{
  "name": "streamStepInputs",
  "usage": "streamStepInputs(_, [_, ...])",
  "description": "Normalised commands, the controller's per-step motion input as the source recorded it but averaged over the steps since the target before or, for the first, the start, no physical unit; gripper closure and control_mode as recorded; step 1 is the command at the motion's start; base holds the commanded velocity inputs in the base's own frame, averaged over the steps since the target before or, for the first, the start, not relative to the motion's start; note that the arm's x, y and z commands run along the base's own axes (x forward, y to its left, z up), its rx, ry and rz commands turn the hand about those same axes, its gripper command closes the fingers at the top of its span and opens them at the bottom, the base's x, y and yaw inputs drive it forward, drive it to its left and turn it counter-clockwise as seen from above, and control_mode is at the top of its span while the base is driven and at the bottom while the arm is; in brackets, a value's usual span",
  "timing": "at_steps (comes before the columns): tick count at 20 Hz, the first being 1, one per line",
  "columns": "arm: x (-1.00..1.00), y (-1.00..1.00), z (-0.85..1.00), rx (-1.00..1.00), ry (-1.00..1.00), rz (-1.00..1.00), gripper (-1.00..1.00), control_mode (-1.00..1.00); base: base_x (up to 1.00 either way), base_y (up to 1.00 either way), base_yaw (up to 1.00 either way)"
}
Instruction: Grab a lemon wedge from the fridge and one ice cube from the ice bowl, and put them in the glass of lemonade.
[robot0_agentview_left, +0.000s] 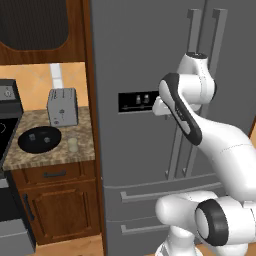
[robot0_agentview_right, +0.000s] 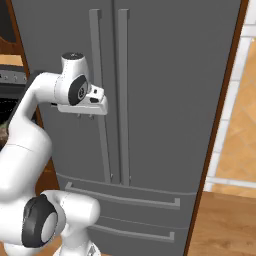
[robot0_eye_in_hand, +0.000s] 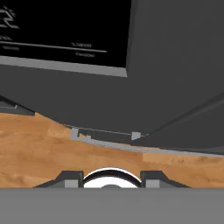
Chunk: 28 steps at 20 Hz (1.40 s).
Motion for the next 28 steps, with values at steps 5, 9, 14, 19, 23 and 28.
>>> streamStepInputs(5, [-0.52,-0.02,0.00,0.03,0.00,0.00,-1.00,-1.00,0.00,0.00,0.00])
streamStepInputs(9, [-0.97,0.05,-0.20,0.05,0.00,-0.03,-1.00,-1.00,0.00,0.00,0.00])
streamStepInputs(14, [-0.73,0.15,-0.32,0.03,0.01,-0.01,-1.00,-1.00,0.00,0.00,0.00])
streamStepInputs(19, [-0.10,0.00,-0.01,0.00,0.00,0.00,-1.00,1.00,-0.32,0.71,0.00])
streamStepInputs(23, [0.00,0.00,0.00,0.00,0.00,0.00,-1.00,1.00,-0.03,1.00,0.00])
streamStepInputs(28, [0.00,0.00,0.00,0.00,0.00,0.00,-1.00,1.00,0.17,1.00,-0.01])
